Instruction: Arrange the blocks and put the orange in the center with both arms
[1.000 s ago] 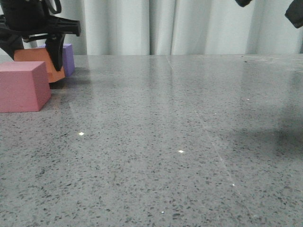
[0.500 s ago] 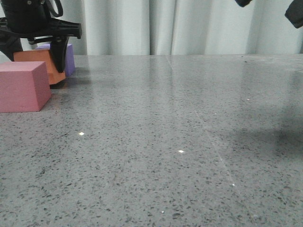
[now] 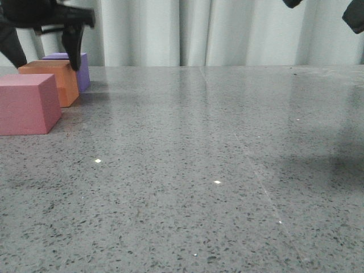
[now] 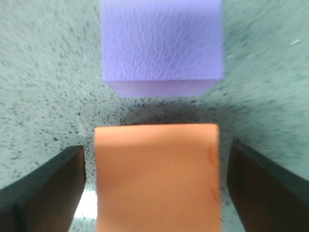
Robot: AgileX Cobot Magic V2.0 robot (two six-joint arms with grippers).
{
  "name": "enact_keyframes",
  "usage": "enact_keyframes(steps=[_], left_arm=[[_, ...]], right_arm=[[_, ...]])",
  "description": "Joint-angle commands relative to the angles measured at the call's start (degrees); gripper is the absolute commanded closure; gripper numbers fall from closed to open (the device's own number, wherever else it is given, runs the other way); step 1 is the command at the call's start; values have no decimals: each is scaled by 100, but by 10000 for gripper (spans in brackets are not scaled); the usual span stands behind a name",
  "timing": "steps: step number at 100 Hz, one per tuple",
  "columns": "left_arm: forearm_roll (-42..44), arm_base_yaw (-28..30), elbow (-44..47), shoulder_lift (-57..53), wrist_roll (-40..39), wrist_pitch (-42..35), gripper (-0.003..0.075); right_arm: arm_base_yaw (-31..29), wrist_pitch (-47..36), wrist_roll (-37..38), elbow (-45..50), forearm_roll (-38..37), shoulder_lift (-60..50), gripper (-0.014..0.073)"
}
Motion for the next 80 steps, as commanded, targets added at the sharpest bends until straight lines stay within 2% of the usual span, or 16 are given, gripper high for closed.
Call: enact_keyframes(steps=[1, 34, 70, 80], left_arm=[[3, 18, -137, -591, -82, -248, 143], [23, 18, 46, -1835, 198, -455, 145], [48, 18, 1403, -3565, 362, -1205, 147], [48, 18, 1930, -4084, 396, -1610, 174]], right_arm=[[0, -350, -70, -139, 68, -125, 15], [0, -770, -70, -82, -130, -203, 15], [0, -1637, -70, 646, -613, -1126, 15], [0, -1911, -70, 928, -719, -1404, 15]])
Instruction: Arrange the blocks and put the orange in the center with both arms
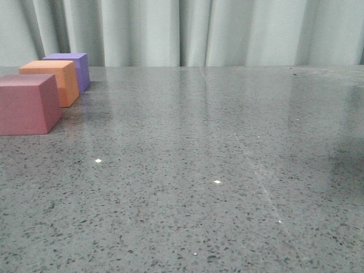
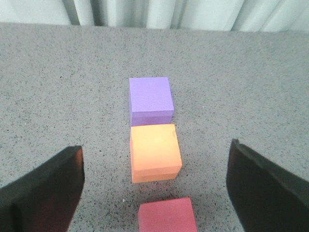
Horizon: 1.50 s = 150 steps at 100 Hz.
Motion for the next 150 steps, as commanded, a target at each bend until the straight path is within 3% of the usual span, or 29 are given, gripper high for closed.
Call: enact_keyframes(steps=[1, 24, 33, 45, 62, 74, 109, 150], left_arm=[[72, 18, 226, -593, 56, -733, 176], [72, 18, 1502, -1760, 178, -1682, 317], [72, 18, 1973, -2169, 178, -1940, 395], [112, 18, 2539, -2687, 178, -2131, 499], [112, 18, 3184, -3346, 178, -2194, 642], [120, 18, 3518, -3714, 178, -2194, 726], [120, 18, 4190, -4459, 178, -2282, 739], [139, 18, 4242, -4645, 178, -2318, 739]], right_arm=[[0, -632, -70, 44, -144, -304, 15], [0, -914, -70, 499, -329, -898, 18], [0, -1095, -70, 687, -355, -1094, 71], [0, -1203, -70, 885, -370, -1354, 242], [0, -1419, -70, 1154, -370, -1671, 564], [0, -1548, -70, 1309, -370, -1845, 719], [0, -2185, -70, 1900, -380, -2362, 715], [0, -2141, -70, 1964, -349, -2411, 715]])
